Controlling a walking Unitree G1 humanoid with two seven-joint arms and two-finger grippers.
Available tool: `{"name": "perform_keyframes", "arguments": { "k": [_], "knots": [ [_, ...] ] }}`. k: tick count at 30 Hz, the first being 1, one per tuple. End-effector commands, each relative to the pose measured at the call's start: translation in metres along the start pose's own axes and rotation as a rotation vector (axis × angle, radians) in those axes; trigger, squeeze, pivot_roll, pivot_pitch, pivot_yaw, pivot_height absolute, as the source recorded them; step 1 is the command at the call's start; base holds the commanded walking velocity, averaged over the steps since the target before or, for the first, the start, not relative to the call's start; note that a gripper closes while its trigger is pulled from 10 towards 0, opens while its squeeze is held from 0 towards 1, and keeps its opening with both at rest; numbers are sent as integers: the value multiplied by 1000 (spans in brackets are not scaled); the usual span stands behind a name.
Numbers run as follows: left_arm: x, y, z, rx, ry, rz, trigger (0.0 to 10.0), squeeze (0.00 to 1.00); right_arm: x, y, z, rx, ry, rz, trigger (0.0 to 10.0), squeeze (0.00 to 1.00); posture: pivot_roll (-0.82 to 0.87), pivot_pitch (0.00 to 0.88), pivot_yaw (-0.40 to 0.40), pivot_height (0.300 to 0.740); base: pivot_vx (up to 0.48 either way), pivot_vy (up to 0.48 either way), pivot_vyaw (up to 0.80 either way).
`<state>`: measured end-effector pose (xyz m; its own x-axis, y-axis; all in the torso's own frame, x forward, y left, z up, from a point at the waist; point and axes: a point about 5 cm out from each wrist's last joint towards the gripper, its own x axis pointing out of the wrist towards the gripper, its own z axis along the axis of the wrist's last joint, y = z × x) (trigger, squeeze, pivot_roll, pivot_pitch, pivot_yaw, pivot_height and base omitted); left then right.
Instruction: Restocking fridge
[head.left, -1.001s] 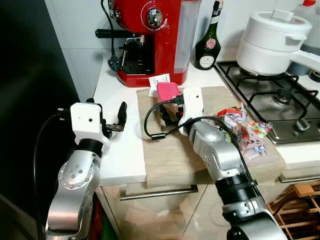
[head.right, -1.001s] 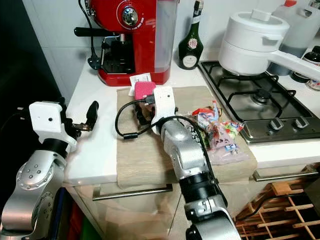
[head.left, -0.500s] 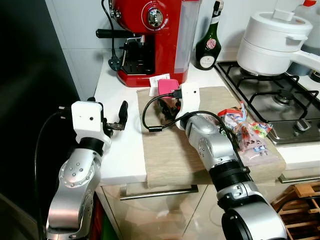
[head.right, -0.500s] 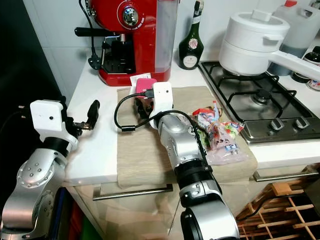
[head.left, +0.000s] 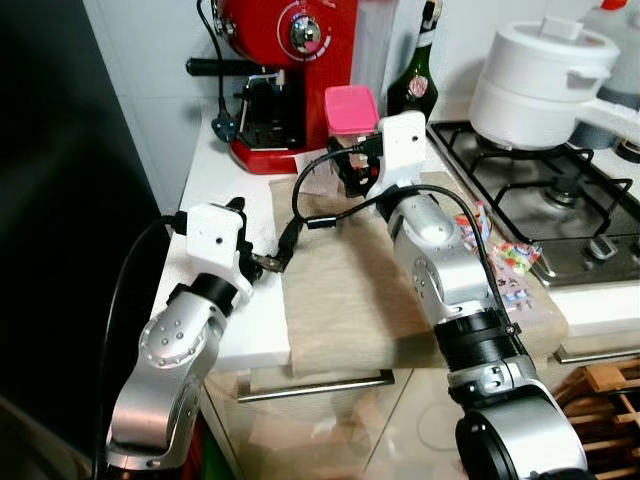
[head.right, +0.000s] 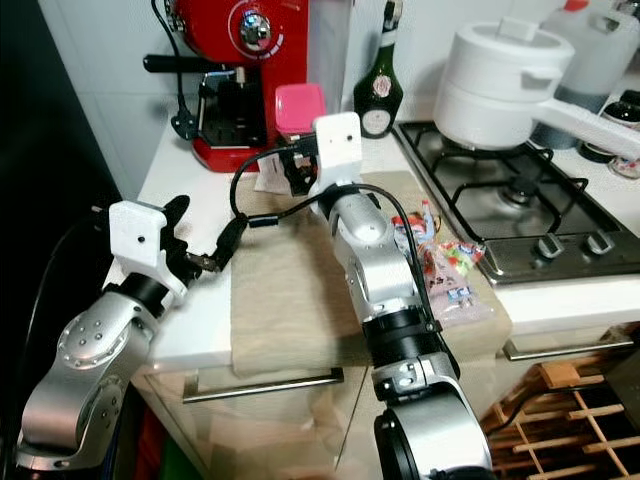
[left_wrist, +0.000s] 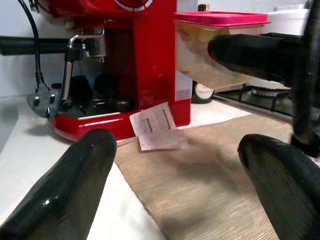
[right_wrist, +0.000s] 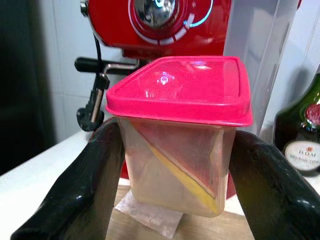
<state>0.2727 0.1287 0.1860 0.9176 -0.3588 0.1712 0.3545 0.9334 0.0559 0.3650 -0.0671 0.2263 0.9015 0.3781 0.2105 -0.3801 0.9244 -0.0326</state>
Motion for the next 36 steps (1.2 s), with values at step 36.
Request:
{"name": "perform_keyframes", "arguments": {
  "k": [36],
  "knots": [
    [27, 34, 21, 69, -186, 383, 10000, 0, -45, -34, 7, -264, -273, -258, 0, 0, -76, 0, 13, 740, -98, 0, 0]
  ]
}}
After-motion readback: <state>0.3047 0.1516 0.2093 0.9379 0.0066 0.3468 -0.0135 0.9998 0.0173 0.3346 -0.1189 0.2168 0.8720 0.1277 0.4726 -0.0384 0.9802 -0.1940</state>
